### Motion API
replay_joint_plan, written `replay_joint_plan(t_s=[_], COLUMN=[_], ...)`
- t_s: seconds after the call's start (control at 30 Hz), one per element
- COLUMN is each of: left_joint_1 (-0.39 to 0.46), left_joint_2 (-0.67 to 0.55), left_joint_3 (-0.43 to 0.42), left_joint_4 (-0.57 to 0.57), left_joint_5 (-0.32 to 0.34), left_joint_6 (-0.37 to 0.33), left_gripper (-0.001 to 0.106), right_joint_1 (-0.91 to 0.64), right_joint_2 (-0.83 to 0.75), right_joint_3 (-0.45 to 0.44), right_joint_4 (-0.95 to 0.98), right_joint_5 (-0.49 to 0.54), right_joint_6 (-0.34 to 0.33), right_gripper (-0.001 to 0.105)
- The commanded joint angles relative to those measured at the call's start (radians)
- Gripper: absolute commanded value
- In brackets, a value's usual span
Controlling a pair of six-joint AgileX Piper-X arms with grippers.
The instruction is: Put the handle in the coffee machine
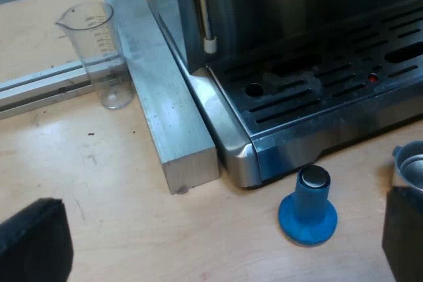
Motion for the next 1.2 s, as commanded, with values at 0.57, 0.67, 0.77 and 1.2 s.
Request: replay_joint_plan(t_s=[0.57, 0.67, 0.77, 1.2], left_joint_1=[-0.002, -0.005, -0.005, -0.101], left_joint_2=[-0.085, -0.041, 0.011, 0.225], left_joint_3=[-0.062, -0.092, -0.126, -0.193], left_joint_4=[-0.025, -0.011, 0.034, 0.094], left_joint_5=[0.118, 0.159, 0.215, 0.435], left_joint_6=[-0.009, -0.012, -0.012, -0.007], left_gripper=[0.097, 0.097, 0.097, 0.097], right_joint_1=[-0.007, -0.007, -0.007, -0.007], right_joint_2=[-0.001, 0.037, 0.094, 0.334], right_joint_3=[-0.134, -0.186, -0.248, -0.471], right_joint_4=[0.080, 0.118, 0.171, 0.315], right_joint_5=[-0.204, -0.271, -0.357, -0.535], right_joint_6=[0.011, 0.011, 0.011, -0.081], right_gripper=[0.069, 0.069, 0.069, 0.069])
